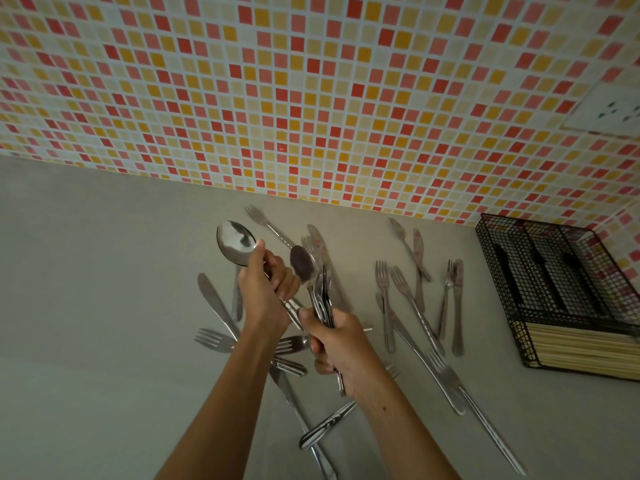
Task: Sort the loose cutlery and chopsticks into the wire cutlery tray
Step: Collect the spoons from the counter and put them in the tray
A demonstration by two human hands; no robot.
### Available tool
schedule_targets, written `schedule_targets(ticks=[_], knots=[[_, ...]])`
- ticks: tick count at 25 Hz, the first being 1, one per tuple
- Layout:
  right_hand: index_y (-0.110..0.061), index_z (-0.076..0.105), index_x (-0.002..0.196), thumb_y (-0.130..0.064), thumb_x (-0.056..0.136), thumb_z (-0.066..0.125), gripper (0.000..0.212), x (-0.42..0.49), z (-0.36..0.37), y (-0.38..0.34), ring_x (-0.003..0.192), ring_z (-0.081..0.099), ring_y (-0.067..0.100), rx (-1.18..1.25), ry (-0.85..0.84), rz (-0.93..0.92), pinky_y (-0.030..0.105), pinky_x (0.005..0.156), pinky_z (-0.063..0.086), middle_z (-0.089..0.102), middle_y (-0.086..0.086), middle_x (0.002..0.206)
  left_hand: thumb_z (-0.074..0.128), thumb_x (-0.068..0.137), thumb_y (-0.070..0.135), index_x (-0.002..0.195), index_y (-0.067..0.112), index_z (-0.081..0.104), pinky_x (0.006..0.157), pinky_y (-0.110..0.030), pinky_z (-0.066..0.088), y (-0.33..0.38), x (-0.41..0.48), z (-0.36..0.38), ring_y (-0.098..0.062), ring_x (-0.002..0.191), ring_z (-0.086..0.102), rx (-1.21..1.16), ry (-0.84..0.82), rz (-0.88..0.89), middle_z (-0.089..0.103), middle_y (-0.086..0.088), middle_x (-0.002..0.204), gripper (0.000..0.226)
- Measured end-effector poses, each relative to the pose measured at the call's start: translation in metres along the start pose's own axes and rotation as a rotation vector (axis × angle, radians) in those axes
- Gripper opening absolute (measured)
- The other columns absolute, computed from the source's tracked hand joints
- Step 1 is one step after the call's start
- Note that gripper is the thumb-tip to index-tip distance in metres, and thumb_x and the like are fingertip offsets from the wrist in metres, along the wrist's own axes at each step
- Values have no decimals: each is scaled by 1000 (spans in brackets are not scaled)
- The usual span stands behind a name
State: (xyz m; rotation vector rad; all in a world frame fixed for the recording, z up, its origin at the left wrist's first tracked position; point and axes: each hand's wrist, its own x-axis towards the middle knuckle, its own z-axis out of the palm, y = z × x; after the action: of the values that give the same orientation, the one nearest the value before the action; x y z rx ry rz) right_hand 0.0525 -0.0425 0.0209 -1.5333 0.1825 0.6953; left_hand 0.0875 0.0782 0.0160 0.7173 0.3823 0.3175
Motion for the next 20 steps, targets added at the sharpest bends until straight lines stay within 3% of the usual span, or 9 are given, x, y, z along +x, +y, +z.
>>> schedule_targets(ticks=[7,12,15,20], knots=[[-13,54,74,-25,93,57,22,2,2,-2,34,32,6,7,70,-101,18,37,24,45,-6,44,46,98,33,72,12,54,39,-22,32,4,-1,5,-15,32,36,153,118,13,40,-2,43,35],[-10,56,85,-24,95,53,18,3,2,-3,31,27,9,77,40,-35,19,38,18,53,4,49,46,98,35,53,14,38,35,-16,21,7,3,7,-9,31,24,33,207,60,31,2,42,50],[-9,57,82,-19,95,53,17,2,4,-2,27,28,8,213,7,24,17,36,19,60,11,56,49,96,36,53,16,37,32,-16,19,5,1,7,-8,29,22,16,240,57,29,2,42,49],[-10,61,89,-21,93,56,13,0,8,0,31,37,7,200,14,7,17,35,25,71,14,73,51,95,38,58,17,39,32,-15,20,4,1,4,-8,28,23,33,297,64,30,3,42,44]])
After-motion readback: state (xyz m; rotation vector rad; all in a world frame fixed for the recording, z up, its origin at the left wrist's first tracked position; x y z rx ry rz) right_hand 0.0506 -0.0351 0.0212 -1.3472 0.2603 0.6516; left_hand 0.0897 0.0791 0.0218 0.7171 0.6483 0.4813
